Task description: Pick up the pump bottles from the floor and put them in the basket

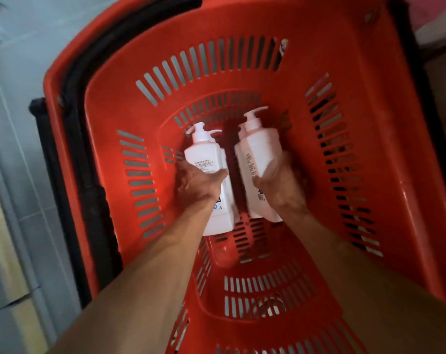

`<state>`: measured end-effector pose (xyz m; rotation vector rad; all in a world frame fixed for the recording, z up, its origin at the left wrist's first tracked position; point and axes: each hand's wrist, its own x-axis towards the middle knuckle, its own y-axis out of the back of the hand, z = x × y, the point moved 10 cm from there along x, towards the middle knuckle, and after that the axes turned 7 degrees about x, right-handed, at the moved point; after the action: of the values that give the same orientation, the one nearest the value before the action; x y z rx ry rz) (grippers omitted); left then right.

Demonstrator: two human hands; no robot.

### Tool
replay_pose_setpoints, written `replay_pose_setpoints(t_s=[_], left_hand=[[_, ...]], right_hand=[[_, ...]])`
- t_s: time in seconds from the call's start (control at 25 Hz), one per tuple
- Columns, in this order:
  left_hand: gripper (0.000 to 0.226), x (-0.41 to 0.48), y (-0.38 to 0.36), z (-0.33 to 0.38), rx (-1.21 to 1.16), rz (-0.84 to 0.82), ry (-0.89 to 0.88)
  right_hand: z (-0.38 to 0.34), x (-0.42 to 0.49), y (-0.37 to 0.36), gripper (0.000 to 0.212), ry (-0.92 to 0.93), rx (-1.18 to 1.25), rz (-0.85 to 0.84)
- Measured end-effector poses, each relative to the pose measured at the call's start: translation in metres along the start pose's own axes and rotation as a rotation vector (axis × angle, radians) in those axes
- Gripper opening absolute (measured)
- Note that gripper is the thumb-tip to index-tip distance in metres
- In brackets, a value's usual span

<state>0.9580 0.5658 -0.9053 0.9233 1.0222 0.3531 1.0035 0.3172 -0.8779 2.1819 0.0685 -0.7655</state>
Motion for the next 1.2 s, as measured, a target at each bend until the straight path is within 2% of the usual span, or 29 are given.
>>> replay_pose_setpoints(t_s=[0.12,0.24,0.32,0.4,0.52,0.64,0.72,0.92,1.2], left_hand=[[0.097,-0.007,0.007,0.006,0.044,-0.02,-0.041],[0.084,-0.019,0.024,0.01,0.16,-0.122,-0.082],[0.073,-0.041,0.043,0.025,0.274,-0.157,-0.226],[0.061,-0.081,0.068,0.05,0.399,-0.16,-0.47],[0.065,-0.142,0.113,0.08,0.532,-0.123,-0.725],[0.067,-0.196,0.18,0.111,0.628,-0.031,-0.821],[0.067,-0.238,0.224,0.126,0.626,-0.045,-0.832],[0.068,-0.35,0.318,0.151,0.664,-0.02,-0.914],[0.068,-0.494,0.407,0.152,0.76,0.053,-1.092]], right_hand=[[-0.007,-0.008,0.004,0.067,0.056,0.061,-0.074],[-0.022,-0.024,0.016,0.058,0.104,-0.197,-0.188],[-0.033,-0.039,0.03,0.068,0.14,-0.364,-0.237],[-0.054,-0.062,0.052,0.071,0.202,-0.494,-0.266],[-0.094,-0.095,0.092,0.068,0.322,-0.576,-0.252],[-0.146,-0.138,0.147,0.07,0.46,-0.577,-0.227],[-0.175,-0.172,0.191,0.07,0.516,-0.575,-0.203],[-0.224,-0.272,0.298,0.059,0.552,-0.581,-0.128],[-0.241,-0.415,0.434,0.045,0.521,-0.549,-0.016]])
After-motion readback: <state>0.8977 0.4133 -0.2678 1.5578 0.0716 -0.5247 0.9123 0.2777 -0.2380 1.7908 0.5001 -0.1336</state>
